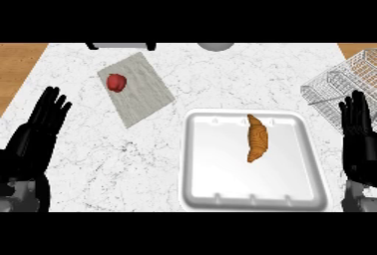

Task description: Pick the croissant from the tray and place it in the tiered basket

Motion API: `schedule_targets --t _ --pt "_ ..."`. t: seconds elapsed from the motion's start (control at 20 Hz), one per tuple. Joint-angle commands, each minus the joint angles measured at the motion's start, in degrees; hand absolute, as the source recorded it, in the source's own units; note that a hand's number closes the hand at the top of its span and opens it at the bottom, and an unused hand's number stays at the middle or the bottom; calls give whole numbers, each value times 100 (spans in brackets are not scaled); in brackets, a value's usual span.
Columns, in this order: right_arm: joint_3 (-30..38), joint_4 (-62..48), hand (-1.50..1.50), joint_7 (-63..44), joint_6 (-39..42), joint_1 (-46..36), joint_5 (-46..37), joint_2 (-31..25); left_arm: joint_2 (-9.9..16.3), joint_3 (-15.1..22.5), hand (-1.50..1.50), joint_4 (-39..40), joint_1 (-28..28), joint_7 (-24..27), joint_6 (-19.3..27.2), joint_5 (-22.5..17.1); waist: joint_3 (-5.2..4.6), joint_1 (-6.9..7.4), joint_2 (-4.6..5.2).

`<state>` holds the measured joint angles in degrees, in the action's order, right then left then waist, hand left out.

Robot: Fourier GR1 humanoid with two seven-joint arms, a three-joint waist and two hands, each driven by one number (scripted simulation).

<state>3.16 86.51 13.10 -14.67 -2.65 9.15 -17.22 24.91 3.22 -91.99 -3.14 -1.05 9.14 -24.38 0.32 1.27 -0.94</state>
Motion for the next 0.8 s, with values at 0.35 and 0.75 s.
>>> schedule_targets --t 0.35,0.75 --pt "637 -948 150 -986 -1839 753 -276 647 575 202 0 263 -52 -39 491 1376 -92 -354 369" --pt "-656 959 -150 -2452 -3930 1491 -1673 1429 264 565 0 950 -479 -253 747 2061 -52 -241 91"
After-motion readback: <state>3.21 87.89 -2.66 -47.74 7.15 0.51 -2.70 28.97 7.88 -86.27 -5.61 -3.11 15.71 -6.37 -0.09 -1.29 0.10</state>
